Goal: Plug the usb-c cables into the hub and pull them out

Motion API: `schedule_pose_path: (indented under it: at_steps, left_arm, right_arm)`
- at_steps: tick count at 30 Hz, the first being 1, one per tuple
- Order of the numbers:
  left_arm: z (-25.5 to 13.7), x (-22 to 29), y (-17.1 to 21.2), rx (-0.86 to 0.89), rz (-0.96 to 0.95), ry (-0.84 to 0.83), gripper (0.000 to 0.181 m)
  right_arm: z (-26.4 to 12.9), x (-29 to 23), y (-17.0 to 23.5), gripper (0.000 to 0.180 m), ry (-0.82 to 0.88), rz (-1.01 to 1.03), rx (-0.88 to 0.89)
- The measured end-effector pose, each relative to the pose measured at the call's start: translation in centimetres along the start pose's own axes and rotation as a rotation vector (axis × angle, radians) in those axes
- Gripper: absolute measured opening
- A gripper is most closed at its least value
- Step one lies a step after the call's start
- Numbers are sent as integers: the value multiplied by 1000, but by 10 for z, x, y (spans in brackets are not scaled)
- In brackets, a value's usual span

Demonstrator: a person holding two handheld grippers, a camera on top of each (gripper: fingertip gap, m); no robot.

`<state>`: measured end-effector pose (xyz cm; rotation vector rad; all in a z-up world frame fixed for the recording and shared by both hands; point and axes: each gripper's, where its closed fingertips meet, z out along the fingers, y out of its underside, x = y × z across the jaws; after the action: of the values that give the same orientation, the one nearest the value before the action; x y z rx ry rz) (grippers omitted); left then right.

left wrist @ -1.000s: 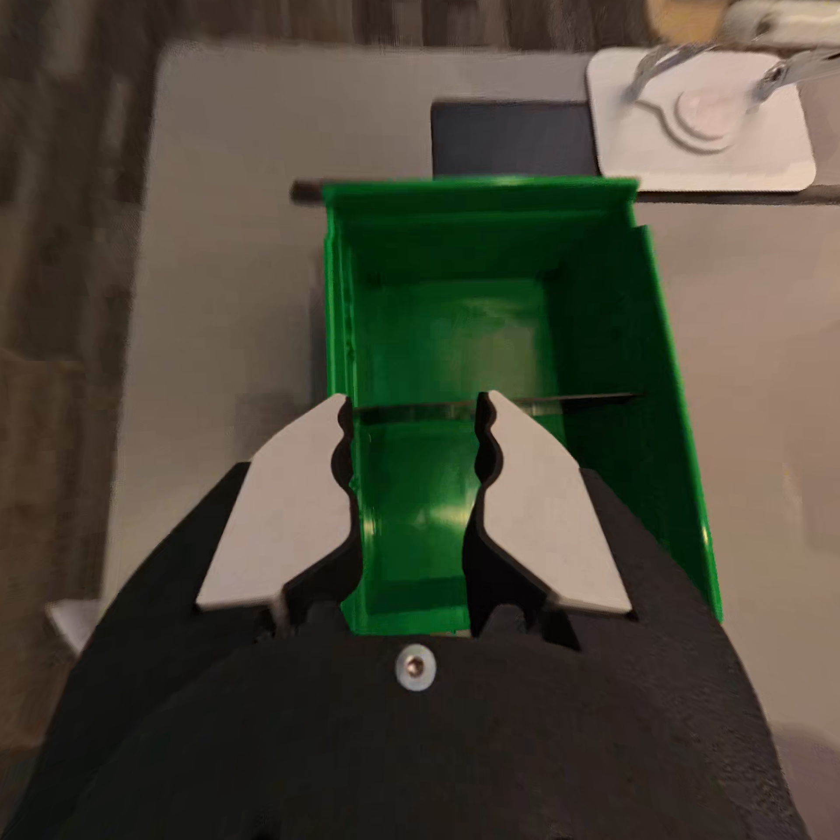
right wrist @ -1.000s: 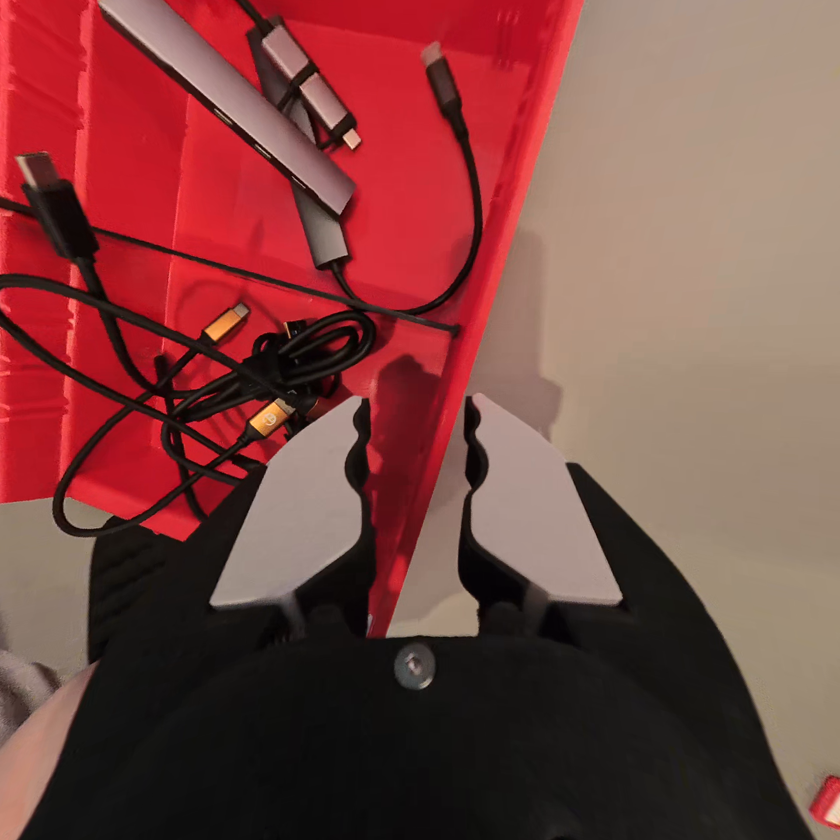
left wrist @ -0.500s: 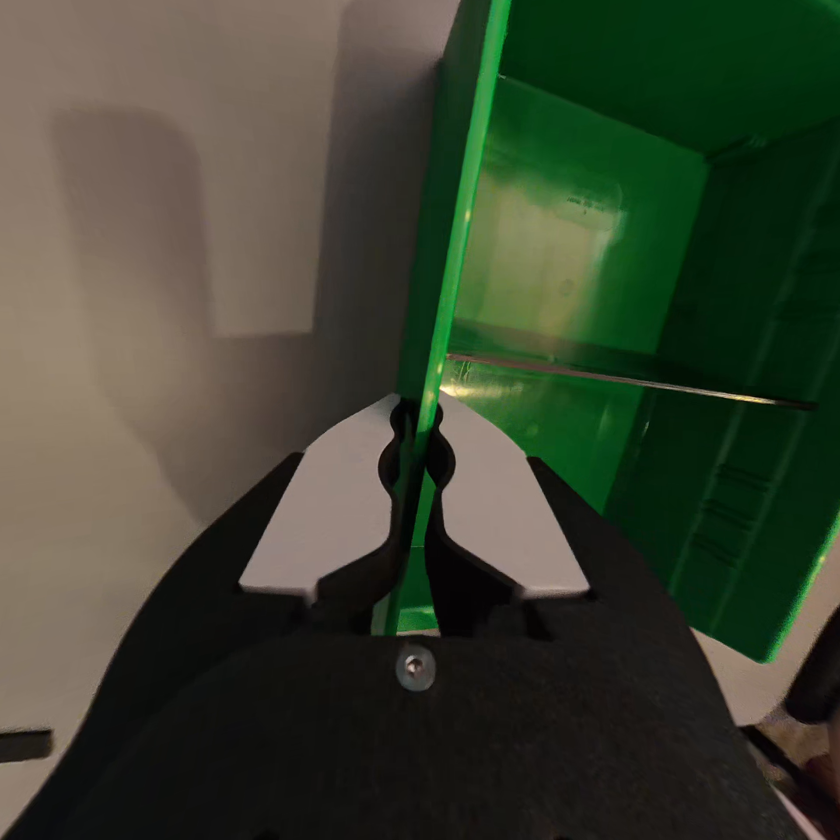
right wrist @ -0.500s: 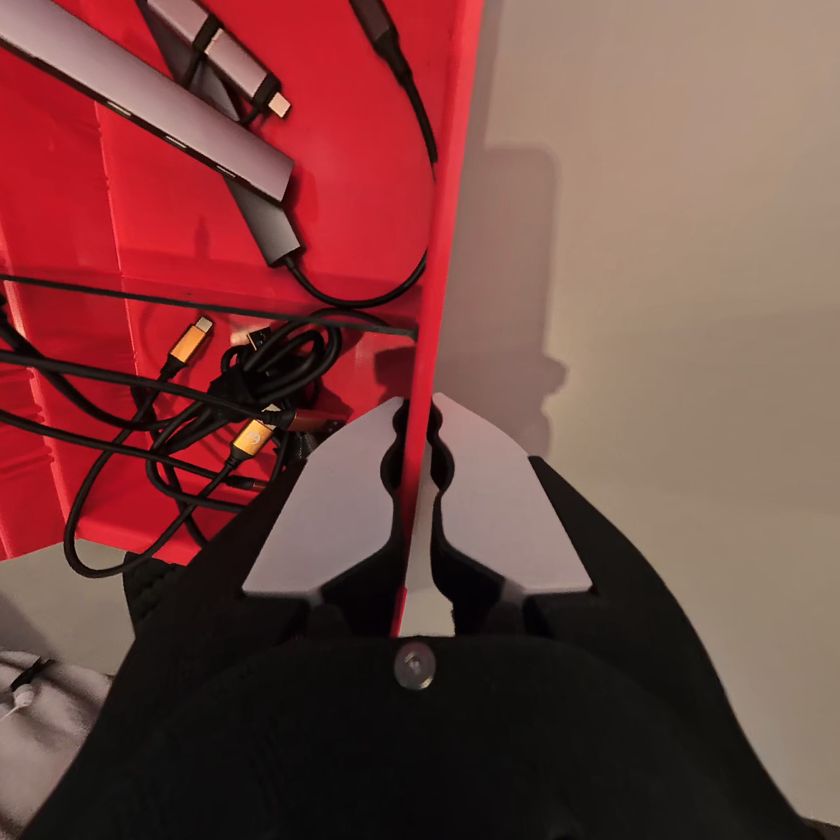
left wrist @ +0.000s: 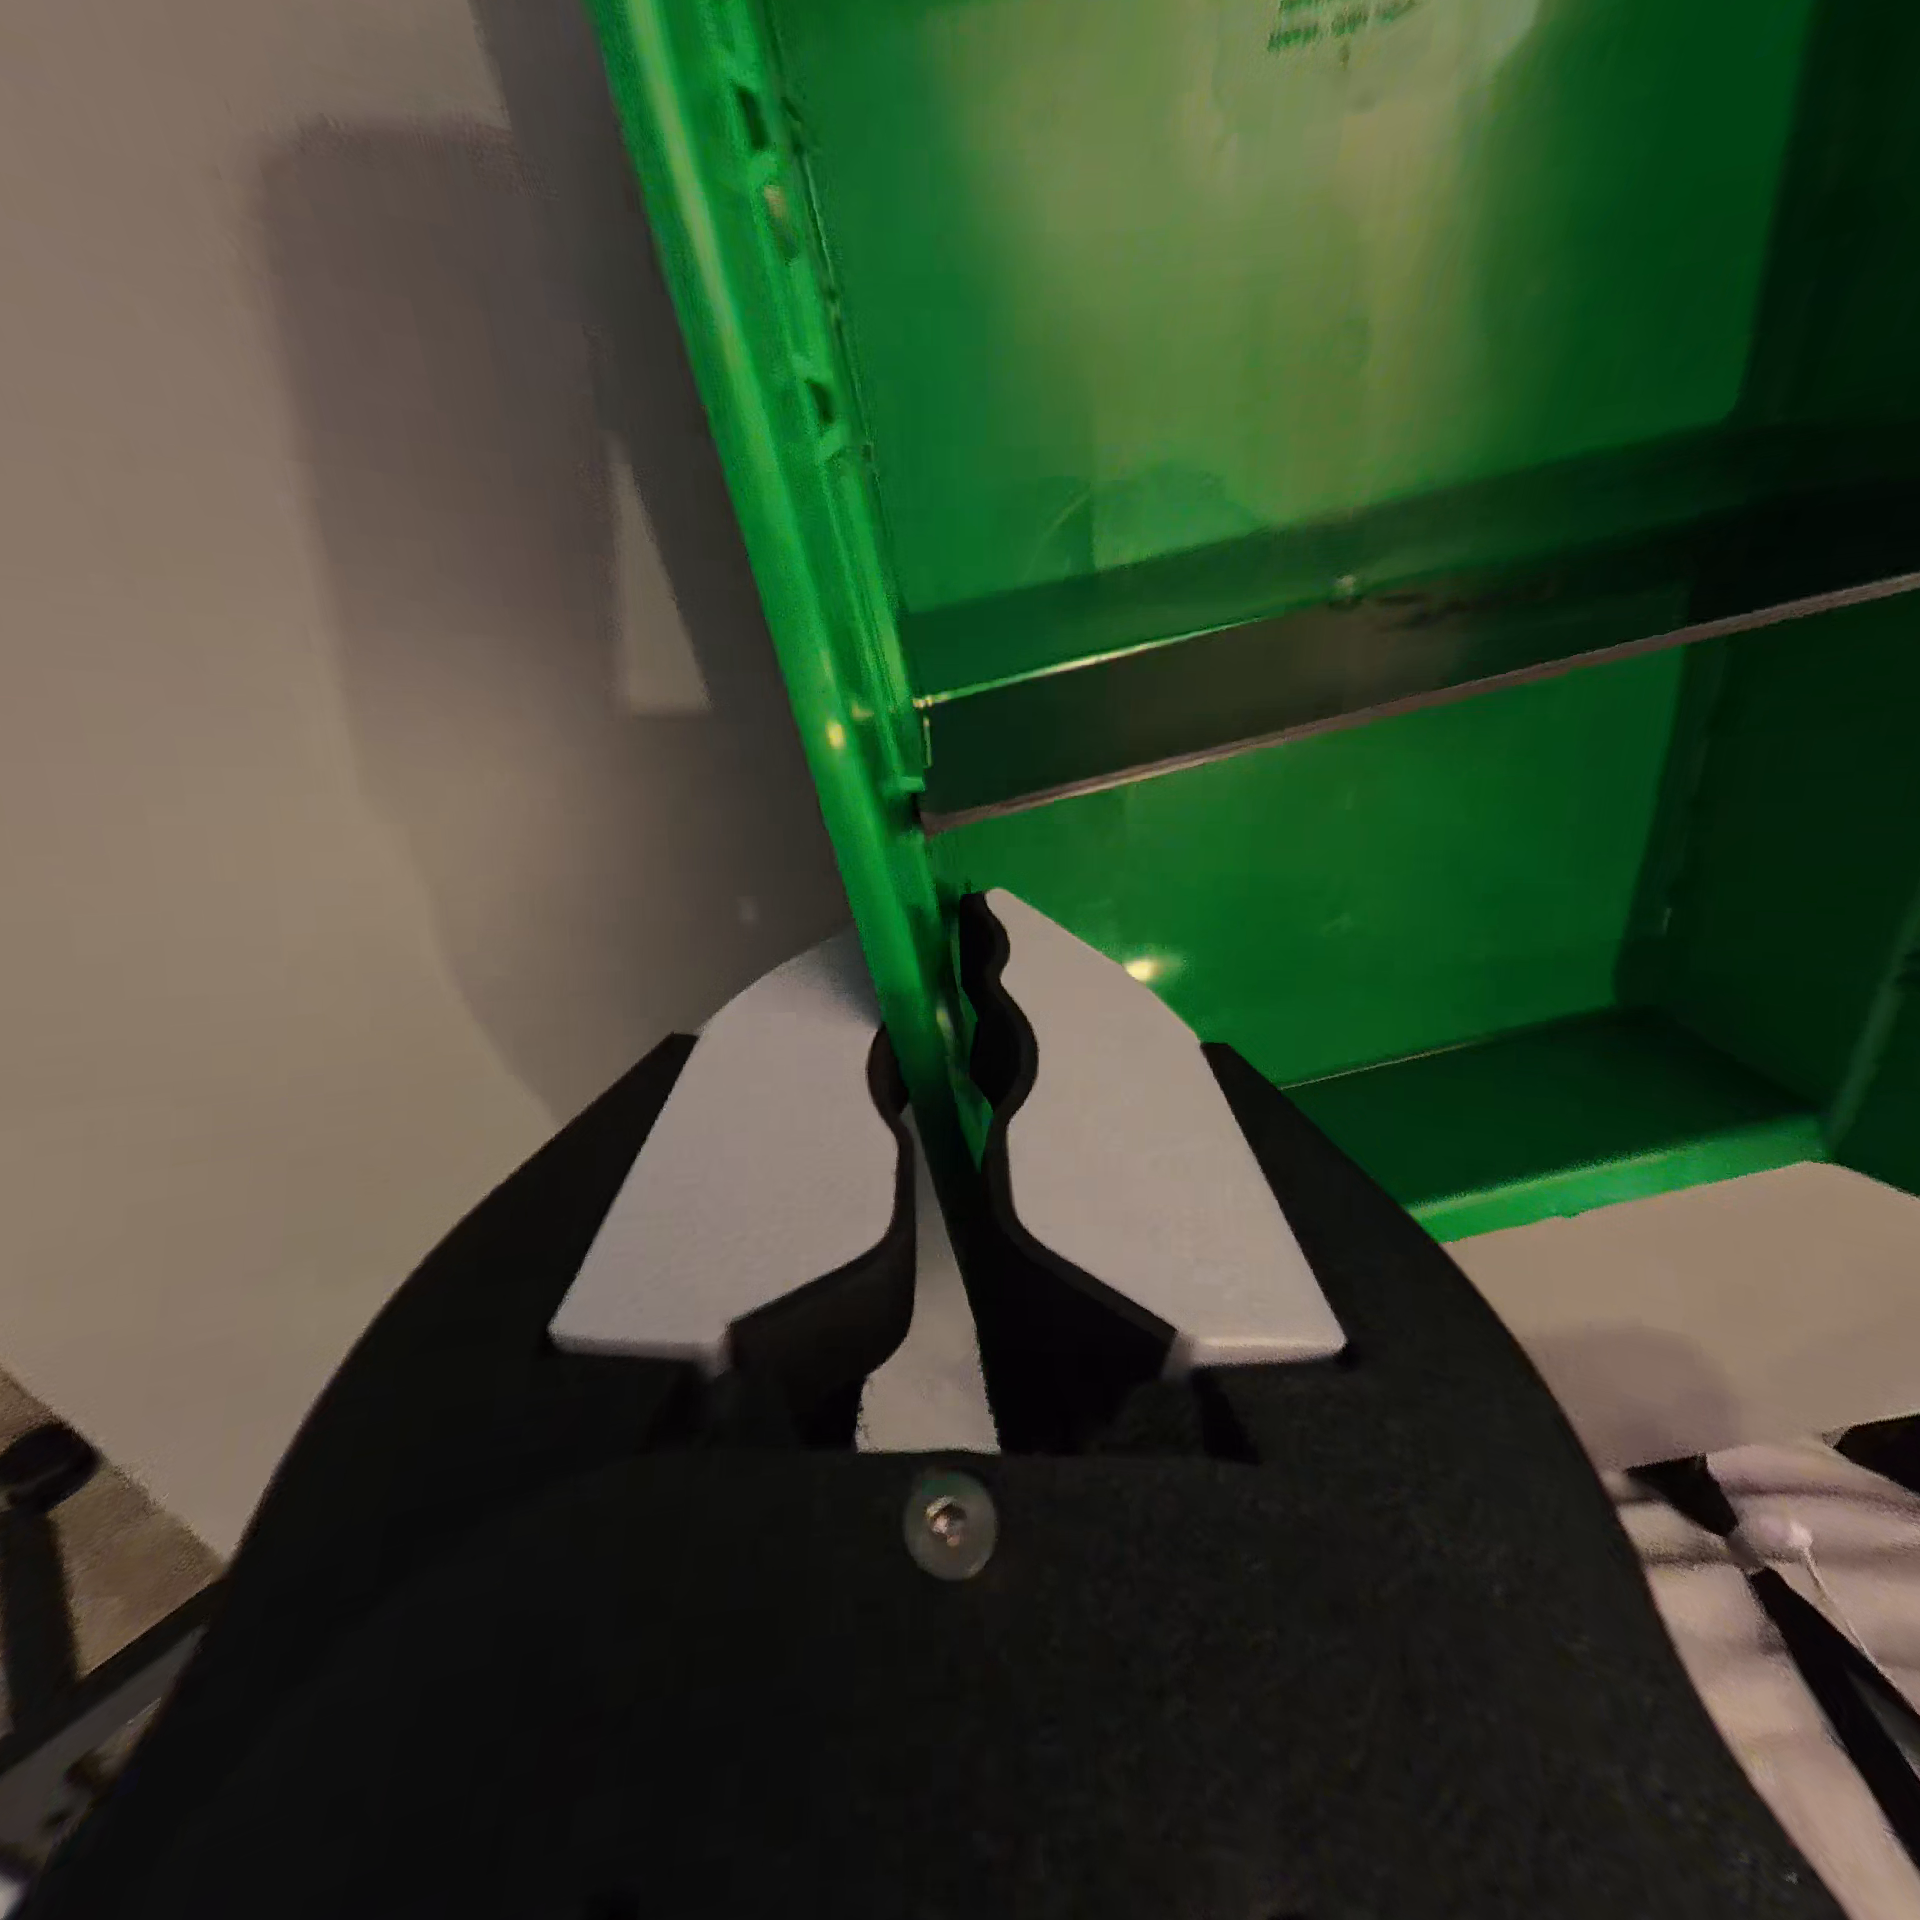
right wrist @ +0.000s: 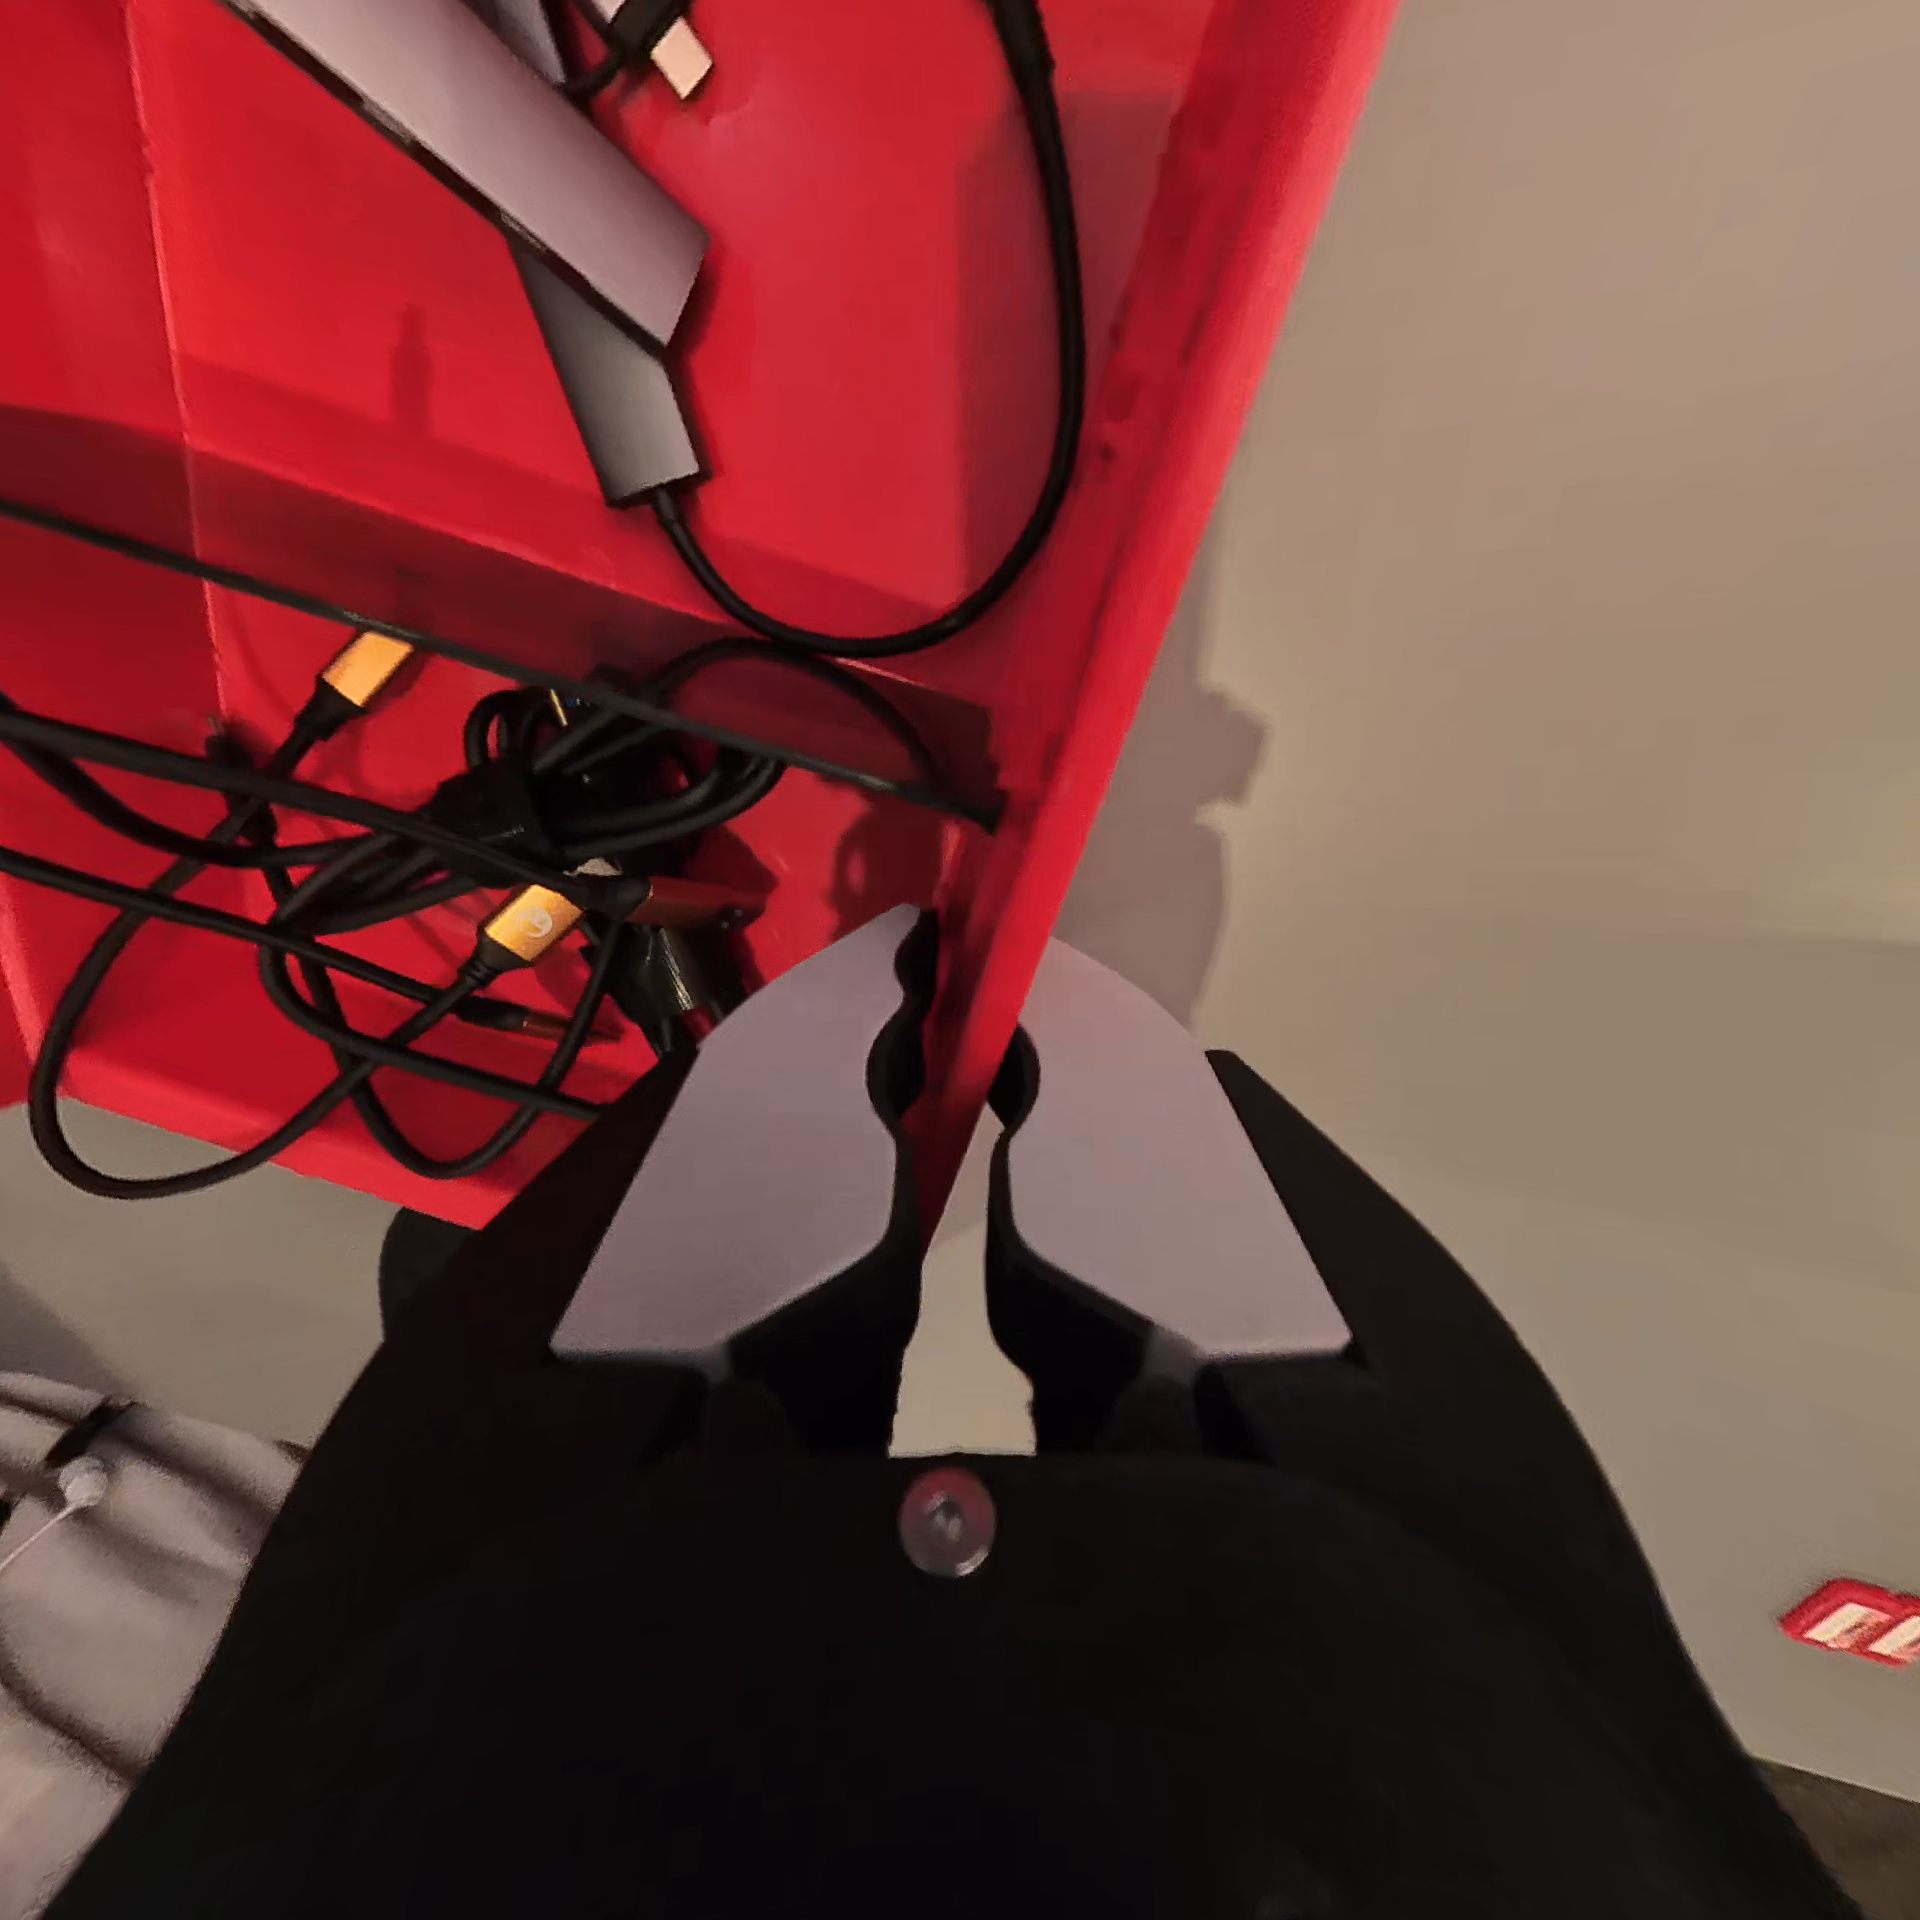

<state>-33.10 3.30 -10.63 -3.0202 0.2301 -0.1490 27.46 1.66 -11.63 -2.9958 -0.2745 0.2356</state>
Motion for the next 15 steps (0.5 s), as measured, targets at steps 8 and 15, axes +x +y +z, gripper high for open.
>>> schedule_pose_path:
  at_steps: [8, 15]
  left_arm:
    - [9, 34, -3, -82, 88, -9, 9]
    - [10, 39, -7, -78, 107, 8, 10]
  right_arm:
    - [10, -52, -26, 10, 49, -162, -60]
    - [14, -87, -28, 14, 49, -209, -124]
